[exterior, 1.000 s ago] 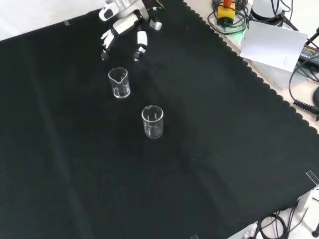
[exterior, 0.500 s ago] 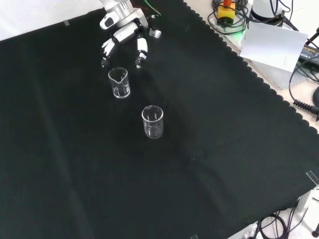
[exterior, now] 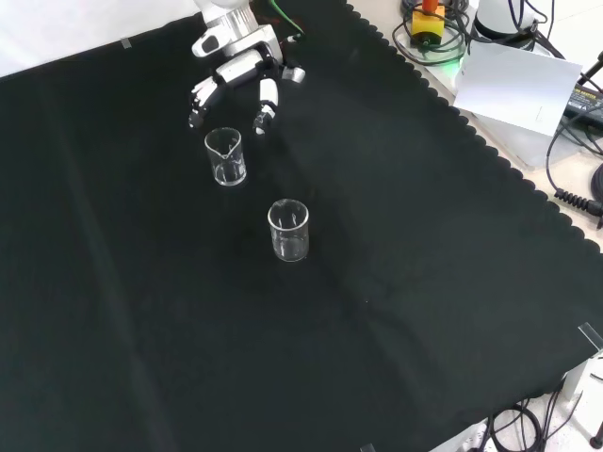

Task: Pick up the beaker on the right.

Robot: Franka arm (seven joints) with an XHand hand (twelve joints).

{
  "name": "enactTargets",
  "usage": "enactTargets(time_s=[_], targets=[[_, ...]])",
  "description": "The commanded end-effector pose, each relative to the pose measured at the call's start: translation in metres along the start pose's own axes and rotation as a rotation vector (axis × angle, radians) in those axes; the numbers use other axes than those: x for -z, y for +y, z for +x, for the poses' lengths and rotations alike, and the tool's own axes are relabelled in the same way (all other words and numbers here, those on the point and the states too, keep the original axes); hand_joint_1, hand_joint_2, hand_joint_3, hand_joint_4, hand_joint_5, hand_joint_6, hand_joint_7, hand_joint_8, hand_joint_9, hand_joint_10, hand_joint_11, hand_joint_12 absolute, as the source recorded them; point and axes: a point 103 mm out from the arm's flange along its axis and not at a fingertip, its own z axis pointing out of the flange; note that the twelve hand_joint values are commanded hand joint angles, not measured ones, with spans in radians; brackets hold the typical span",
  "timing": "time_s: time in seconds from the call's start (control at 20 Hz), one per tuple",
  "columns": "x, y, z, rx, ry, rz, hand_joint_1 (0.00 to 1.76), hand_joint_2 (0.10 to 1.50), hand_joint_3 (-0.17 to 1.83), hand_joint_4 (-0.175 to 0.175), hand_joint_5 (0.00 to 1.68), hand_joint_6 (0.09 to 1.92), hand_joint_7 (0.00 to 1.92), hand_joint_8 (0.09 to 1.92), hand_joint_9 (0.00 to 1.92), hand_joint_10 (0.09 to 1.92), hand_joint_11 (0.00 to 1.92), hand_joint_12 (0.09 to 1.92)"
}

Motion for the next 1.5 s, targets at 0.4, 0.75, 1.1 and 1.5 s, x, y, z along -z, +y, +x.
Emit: enactTargets(time_s=[0.4,0.75,1.1,1.5], targets=[[-0.011,0.022,-0.012,0.093,0.09,0.002,0.78,0.54,0.46,-0.059,0.4,0.09,0.16,0.71,0.27,0.7,0.0,1.36],[-0.012,0.027,-0.007,0.179,0.111,0.001,0.8,0.54,0.46,-0.053,0.42,0.09,0.19,0.7,0.3,0.67,0.0,1.34],[-0.021,0.029,-0.011,0.184,0.081,0.01,0.82,0.53,0.46,-0.048,0.44,0.09,0.22,0.69,0.33,0.66,0.0,1.34],[-0.027,0.035,-0.015,0.178,0.102,-0.008,0.85,0.53,0.47,-0.046,0.47,0.09,0.24,0.69,0.34,0.65,0.0,1.34]])
